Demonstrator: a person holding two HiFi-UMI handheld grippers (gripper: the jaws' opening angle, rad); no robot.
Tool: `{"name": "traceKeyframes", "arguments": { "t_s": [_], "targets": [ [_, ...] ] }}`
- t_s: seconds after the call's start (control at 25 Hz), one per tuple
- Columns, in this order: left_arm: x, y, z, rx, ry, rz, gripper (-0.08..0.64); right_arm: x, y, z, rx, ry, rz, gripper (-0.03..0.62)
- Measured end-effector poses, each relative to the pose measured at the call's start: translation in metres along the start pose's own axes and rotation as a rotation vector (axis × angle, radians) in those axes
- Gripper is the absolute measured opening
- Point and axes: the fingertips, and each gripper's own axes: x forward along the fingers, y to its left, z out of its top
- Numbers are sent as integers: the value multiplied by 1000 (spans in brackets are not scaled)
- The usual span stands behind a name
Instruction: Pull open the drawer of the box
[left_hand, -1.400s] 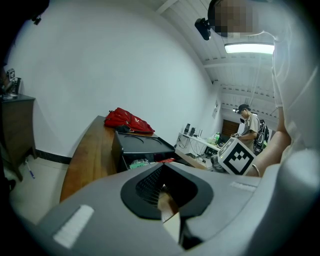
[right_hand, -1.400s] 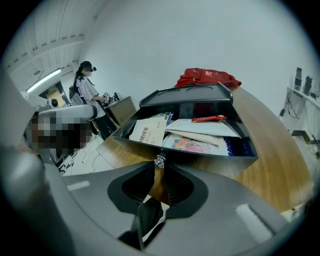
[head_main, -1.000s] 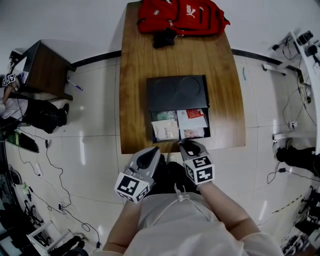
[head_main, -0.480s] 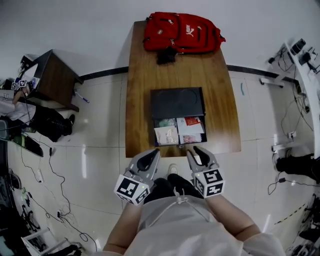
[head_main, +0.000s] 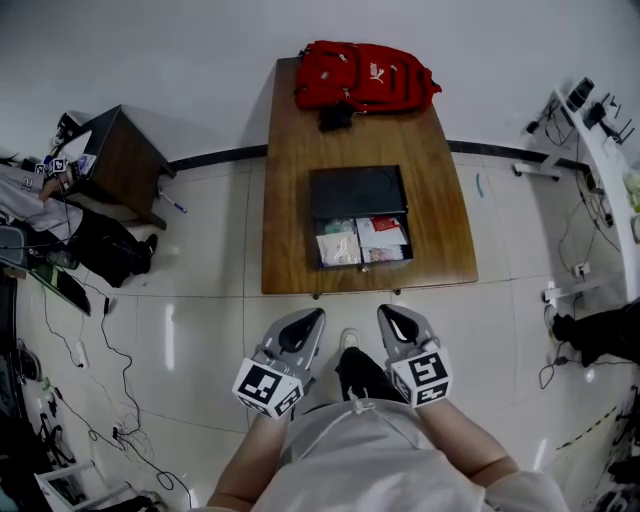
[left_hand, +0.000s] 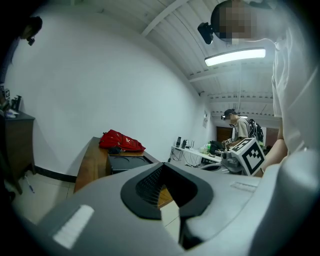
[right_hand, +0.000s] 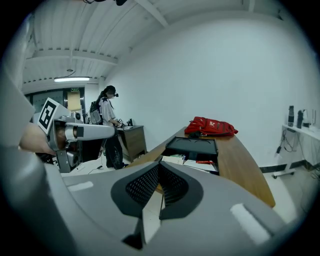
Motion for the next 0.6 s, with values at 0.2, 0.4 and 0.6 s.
{"name": "traceKeyframes", "arguments": {
  "t_s": [0.2,0.4,0.6],
  "targets": [
    [-49,-40,-9,19,-30,-9,-5,-46,44,-4,-63,-51,-1,6],
    [-97,-79,-17,59,-56,-14,-5,-99,84,-14,-97,-101,-14,6],
    [-131,-107,-27,57,-69,-13,-5,-139,113,-18,-133,-140,-26,6]
  ]
}}
